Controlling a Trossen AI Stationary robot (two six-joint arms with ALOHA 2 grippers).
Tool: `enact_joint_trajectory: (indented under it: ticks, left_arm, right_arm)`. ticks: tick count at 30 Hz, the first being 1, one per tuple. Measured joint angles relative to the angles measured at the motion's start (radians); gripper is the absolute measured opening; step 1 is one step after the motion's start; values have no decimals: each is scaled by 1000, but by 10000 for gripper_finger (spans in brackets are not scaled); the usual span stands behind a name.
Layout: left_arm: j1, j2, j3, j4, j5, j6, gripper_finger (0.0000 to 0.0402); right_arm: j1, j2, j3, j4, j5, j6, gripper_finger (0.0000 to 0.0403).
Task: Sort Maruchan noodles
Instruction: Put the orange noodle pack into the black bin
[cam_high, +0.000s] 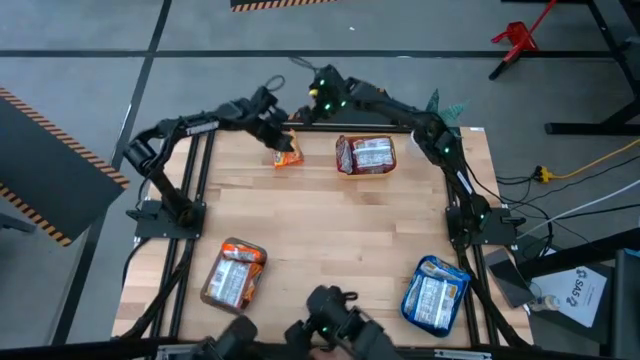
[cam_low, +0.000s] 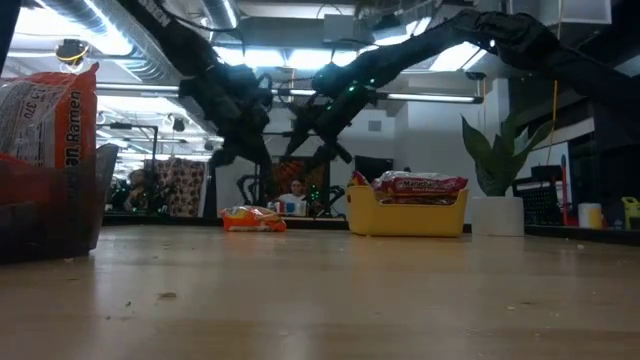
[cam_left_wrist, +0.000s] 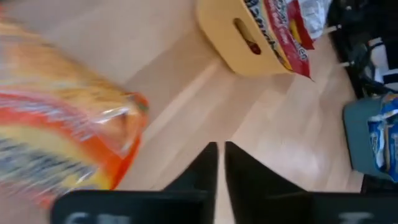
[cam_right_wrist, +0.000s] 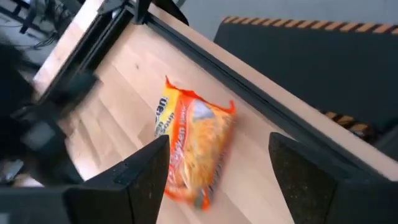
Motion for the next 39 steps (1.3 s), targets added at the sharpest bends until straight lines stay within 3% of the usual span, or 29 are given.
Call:
enact_joint_trajectory:
  ticks: [5, 7, 17, 22, 28, 33, 39]
  left_arm:
    - [-25, 4, -183, 344, -60, -161, 2]
    - [-9, 24, -229, 437, -80, -179, 2]
    - [57, 159, -265, 527, -89, -254, 1]
    - [127, 152, -266, 504, -77, -309, 0]
    - [146, 151, -262, 354, -39, -240, 0]
    - [92, 149, -262, 170, -35, -157, 0]
    - [-45, 135, -266, 78, 71, -110, 0]
  right_arm:
    - [-71, -2, 164, -239, -68, -80, 257]
    - [-93, -43, 130, -231, -76, -81, 257]
    - [-101, -86, 123, -241, -51, -82, 257]
    - [-44, -84, 69, -184, 27, -103, 257]
    - [3, -82, -50, 15, 63, -74, 257]
    - [12, -81, -117, 74, 62, -69, 257]
    - [10, -81, -131, 80, 38, -76, 257]
